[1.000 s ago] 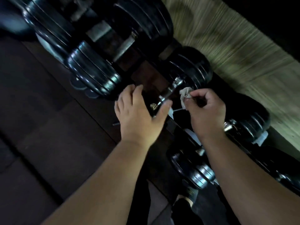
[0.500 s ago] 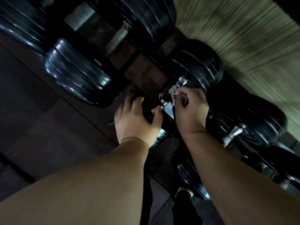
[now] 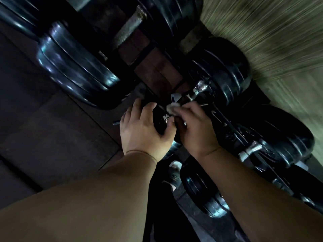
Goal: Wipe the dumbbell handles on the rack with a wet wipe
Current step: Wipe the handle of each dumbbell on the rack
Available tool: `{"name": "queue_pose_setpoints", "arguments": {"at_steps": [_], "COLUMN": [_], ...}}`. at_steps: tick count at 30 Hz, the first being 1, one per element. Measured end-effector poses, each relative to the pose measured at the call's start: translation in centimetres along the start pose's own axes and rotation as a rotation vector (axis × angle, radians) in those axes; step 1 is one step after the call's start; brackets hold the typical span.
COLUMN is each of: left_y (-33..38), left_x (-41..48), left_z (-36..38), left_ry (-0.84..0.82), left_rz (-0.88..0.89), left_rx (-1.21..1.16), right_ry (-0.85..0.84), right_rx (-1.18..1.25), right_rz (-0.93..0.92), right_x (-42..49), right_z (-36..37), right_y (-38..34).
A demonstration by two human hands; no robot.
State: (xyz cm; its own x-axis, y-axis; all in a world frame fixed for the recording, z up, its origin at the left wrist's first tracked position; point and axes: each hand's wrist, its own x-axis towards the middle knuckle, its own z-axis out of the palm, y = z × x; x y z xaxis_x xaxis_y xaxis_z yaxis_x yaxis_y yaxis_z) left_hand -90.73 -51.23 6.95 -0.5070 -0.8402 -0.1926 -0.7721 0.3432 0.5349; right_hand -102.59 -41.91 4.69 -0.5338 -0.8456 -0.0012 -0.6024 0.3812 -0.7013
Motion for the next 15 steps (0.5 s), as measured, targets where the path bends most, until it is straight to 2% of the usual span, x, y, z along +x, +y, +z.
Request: {"name": "queue_pose_setpoints", "arguments": {"at_steps": [2, 6, 7, 10, 11, 13, 15], "left_y": [0.0, -0.2, -0.3, -0.4, -0.4, -0.4, -0.4], "left_x": [0.0, 0.1, 0.1, 0.0, 0.0, 0.1, 0.1], "left_z": [0.0, 0.0, 0.0, 0.1, 0.1, 0.2, 0.2], "left_ry": [-0.006, -0.026, -0.027, -0.023, -0.02, -0.005, 0.006], "left_rz": [-0.001, -0.006, 0.0, 0.012, 0.015, 0.018, 0.018], "left_rx": [-0.009, 0.002, 0.001, -0.005, -0.007, -0.008, -0.007], "right_ry": [-0.077, 0.167, 0.132, -0.179, -0.229, -0.161, 0.024], "right_rx": [-0.007, -0.091, -0.099, -0.075, -0.066, -0.036, -0.032], "right_rz": [-0.035, -0.007, -0.019, -0.132, -0.169, -0.154, -0.081], "right_x": [-0.1, 1.8, 1.8, 0.6, 0.6, 1.5, 2.2], "right_z": [-0.4, -2.0, -2.0, -1.4, -1.6, -2.0, -2.3], "right_y": [0.3, 1.0, 0.8, -0.1, -0.1, 0.5, 1.2]}}
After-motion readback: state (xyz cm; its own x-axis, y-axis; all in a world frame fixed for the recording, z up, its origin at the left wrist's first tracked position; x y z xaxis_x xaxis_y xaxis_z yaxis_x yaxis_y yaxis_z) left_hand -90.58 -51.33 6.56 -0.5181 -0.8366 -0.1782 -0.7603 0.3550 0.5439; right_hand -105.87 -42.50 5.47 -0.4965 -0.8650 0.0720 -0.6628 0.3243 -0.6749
